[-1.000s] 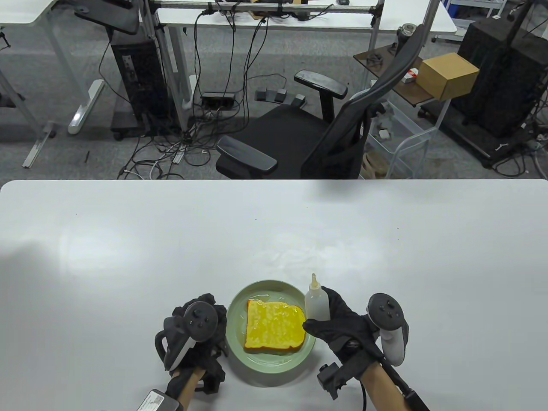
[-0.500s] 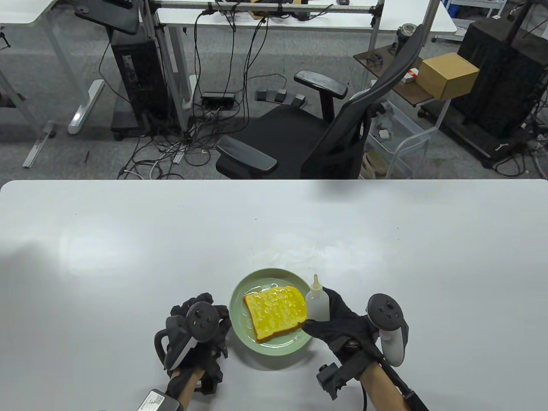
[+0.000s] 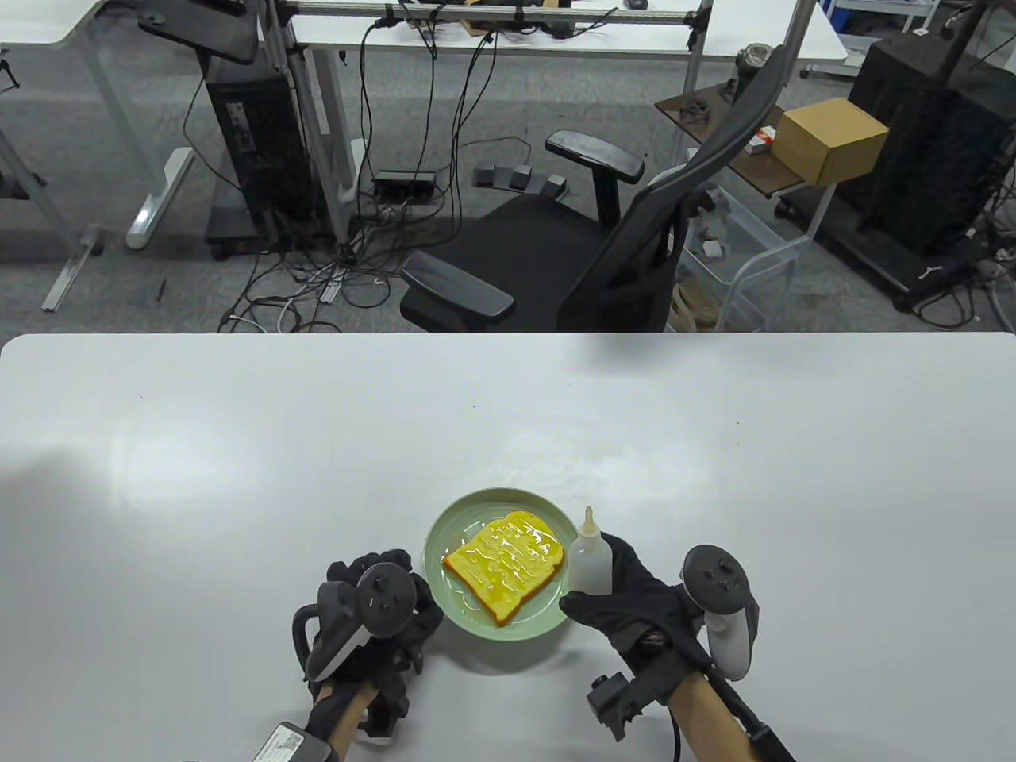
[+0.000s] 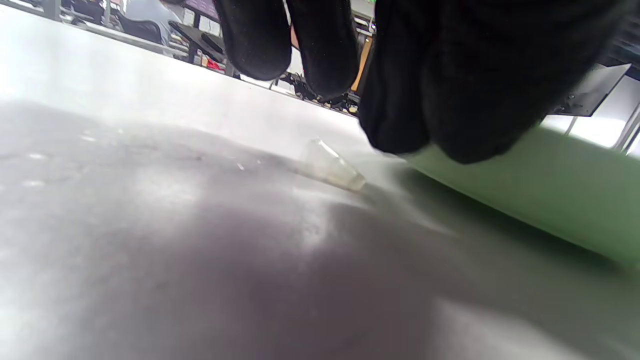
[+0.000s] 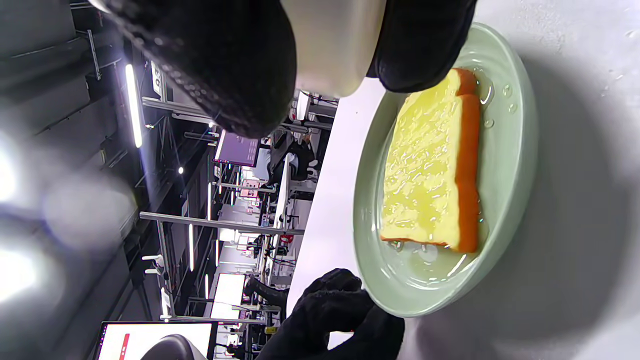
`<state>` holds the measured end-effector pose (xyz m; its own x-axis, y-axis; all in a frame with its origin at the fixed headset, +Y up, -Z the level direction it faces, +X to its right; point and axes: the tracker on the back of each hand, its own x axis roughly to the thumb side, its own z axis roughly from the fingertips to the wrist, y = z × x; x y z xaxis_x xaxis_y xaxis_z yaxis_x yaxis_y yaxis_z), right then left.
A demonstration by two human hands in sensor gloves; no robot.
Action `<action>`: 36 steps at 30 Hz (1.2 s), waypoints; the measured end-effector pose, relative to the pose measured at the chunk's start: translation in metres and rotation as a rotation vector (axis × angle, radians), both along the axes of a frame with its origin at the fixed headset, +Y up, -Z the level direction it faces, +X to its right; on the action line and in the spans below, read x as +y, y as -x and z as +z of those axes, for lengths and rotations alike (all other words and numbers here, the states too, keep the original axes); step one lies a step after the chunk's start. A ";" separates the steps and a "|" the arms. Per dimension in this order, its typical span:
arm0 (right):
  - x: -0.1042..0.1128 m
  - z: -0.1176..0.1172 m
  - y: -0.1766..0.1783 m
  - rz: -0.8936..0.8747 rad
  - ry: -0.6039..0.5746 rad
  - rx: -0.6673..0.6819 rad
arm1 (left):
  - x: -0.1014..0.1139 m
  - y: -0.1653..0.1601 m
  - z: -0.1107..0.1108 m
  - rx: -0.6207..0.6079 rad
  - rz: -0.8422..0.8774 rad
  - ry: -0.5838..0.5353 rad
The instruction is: Squeeze honey bottle to draw zigzag on toast
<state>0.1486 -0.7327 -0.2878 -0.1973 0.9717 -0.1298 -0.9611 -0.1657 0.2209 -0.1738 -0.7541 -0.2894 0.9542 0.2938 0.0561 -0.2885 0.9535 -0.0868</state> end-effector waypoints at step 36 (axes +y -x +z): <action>0.001 -0.001 0.002 0.033 -0.023 -0.030 | -0.007 -0.001 -0.005 -0.214 -0.335 -0.086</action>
